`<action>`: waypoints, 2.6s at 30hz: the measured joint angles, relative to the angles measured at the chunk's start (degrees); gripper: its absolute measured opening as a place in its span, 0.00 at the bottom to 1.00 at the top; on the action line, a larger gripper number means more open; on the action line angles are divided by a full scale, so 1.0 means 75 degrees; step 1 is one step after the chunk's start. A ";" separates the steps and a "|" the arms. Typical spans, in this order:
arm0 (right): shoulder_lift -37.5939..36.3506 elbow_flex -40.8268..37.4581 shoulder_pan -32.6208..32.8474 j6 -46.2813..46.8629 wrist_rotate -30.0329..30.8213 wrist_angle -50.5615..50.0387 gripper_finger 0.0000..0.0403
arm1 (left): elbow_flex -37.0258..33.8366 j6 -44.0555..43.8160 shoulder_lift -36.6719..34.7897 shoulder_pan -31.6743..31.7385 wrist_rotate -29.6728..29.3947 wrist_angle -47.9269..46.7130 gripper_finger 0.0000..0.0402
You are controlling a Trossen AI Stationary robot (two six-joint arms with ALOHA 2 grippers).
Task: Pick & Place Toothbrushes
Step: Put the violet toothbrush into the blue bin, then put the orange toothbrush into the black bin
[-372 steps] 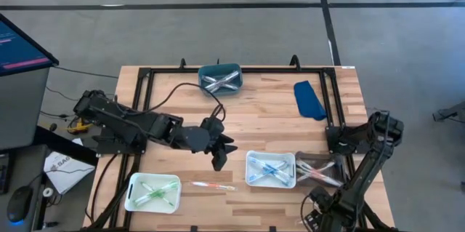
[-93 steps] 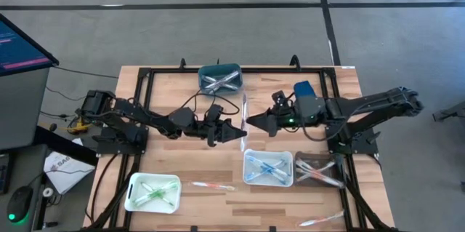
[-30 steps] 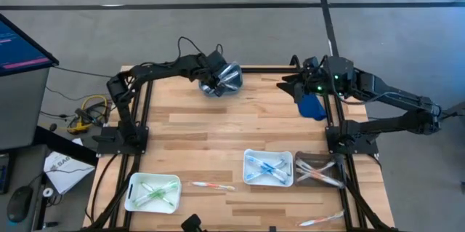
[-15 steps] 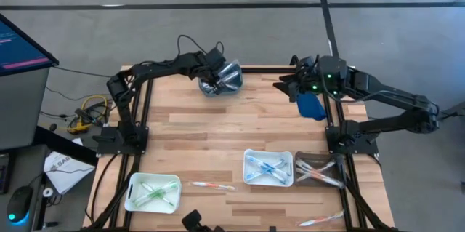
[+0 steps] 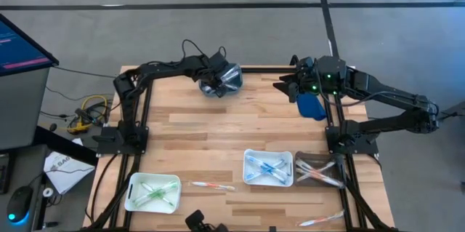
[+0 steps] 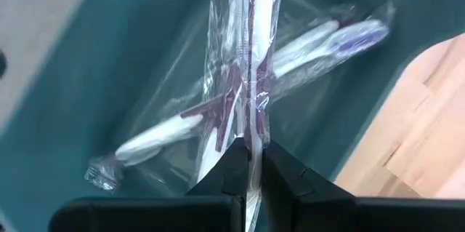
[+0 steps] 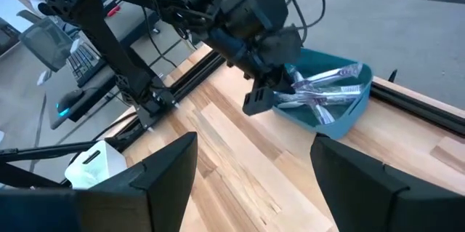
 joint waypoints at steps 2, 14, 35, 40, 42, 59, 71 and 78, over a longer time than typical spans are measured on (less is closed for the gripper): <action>0.0000 0.0000 0.0003 0.0000 0.0000 -0.0004 0.65 | -0.0002 -0.0051 0.0108 -0.0014 -0.0059 0.0046 0.03; 0.0000 0.0000 0.0004 -0.0002 0.0000 -0.0064 0.65 | 0.0001 -0.0142 0.0380 -0.0002 0.0178 0.0066 0.07; 0.0000 0.0000 0.0000 -0.0140 0.0003 -0.0094 0.65 | 0.0004 -0.0194 -0.0772 -0.0045 -0.0084 0.0518 0.46; 0.0000 0.0000 0.0000 -0.0175 0.0006 -0.0117 0.65 | 0.0012 -0.0627 -0.1594 -0.0197 0.0371 0.1377 0.46; 0.0000 0.0000 0.0002 -0.0174 0.0006 -0.0118 0.65 | 0.0012 -0.0981 -0.1867 -0.0311 0.0713 0.1680 0.45; 0.0000 0.0000 0.1140 0.0960 -0.0321 -0.0282 0.65 | 0.0012 -0.1756 -0.2529 -0.2948 0.1469 0.2894 0.41; 0.0000 0.0000 0.3692 0.2177 -0.0583 -0.0284 0.65 | -0.0152 -0.2336 -0.2529 -0.5129 0.1743 0.2523 0.41; 0.0265 -0.0002 0.5369 0.3704 -0.0035 -0.0285 0.65 | -0.0813 -0.3138 -0.2529 -0.6334 0.1322 0.2543 0.41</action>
